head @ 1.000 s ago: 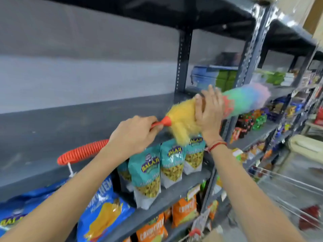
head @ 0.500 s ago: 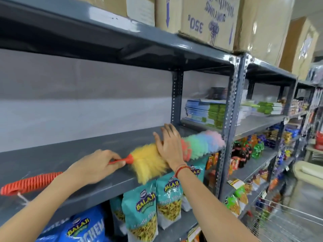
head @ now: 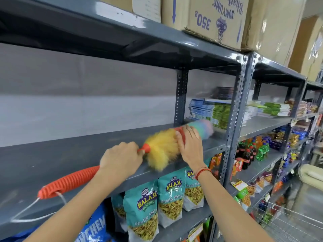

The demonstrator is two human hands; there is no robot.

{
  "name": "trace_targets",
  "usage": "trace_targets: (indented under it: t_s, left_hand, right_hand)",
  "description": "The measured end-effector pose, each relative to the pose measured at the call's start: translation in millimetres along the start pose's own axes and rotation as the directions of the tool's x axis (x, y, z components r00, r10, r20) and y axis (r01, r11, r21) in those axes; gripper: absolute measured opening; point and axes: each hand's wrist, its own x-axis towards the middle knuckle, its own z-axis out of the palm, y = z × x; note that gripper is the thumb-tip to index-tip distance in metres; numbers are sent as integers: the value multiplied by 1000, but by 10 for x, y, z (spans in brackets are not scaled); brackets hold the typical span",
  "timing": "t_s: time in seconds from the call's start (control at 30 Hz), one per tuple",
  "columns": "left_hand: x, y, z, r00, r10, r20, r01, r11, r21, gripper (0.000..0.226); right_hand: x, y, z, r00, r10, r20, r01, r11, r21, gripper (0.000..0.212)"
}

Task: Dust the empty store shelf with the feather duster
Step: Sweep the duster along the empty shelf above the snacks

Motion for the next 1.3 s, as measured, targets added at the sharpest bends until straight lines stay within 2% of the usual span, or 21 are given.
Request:
trace_targets:
  t_s: [0.1, 0.17, 0.27, 0.37, 0.43, 0.6, 0.73, 0.83, 0.9, 1.0, 1.2, 1.3]
  left_hand:
    - [30, 188, 96, 999, 8, 49, -8, 1000, -1, 45]
    - [50, 204, 152, 996, -37, 75, 38, 999, -9, 44]
    - [59, 185, 140, 994, -104, 11, 104, 994, 45, 39]
    - [59, 197, 87, 993, -113, -39, 115, 991, 72, 36]
    - [70, 202, 75, 994, -109, -10, 110, 993, 33, 40]
    - [55, 337, 117, 995, -60, 77, 64, 997, -51, 44]
    - [134, 291, 106, 984, -148, 101, 152, 988, -28, 43]
    - [161, 165, 112, 971, -225, 81, 224, 974, 26, 37]
    - [133, 116, 132, 968, -247, 49, 244, 968, 58, 35]
    - [84, 142, 144, 971, -240, 13, 239, 969, 58, 37]
    - [139, 457, 128, 985, -164, 54, 165, 986, -2, 41]
    - [218, 476, 150, 980, -183, 75, 183, 983, 0, 39]
  right_hand:
    - [-67, 73, 23, 1000, 6, 28, -5, 1000, -10, 89]
    - [-136, 119, 73, 997, 21, 68, -20, 1000, -20, 93]
    - [-217, 164, 125, 994, 13, 109, -10, 1000, -28, 97]
    - [-255, 159, 133, 996, 2, 85, -2, 1000, 11, 86]
    - [-229, 139, 132, 999, 9, 54, -11, 999, 38, 78]
    - [-129, 132, 130, 999, 36, -38, -31, 991, 129, 76]
    - [-160, 130, 192, 999, 16, 42, -21, 990, 137, 74]
    - [-271, 124, 231, 994, 16, 108, -33, 986, 162, 59]
    - [-337, 131, 229, 997, -5, 81, -6, 989, 145, 53]
    - [-395, 155, 232, 995, -92, 45, 85, 988, 129, 56]
    - [-403, 175, 230, 993, -108, 54, 99, 985, 143, 57]
    - [-410, 171, 223, 994, -107, 36, 100, 981, 164, 56]
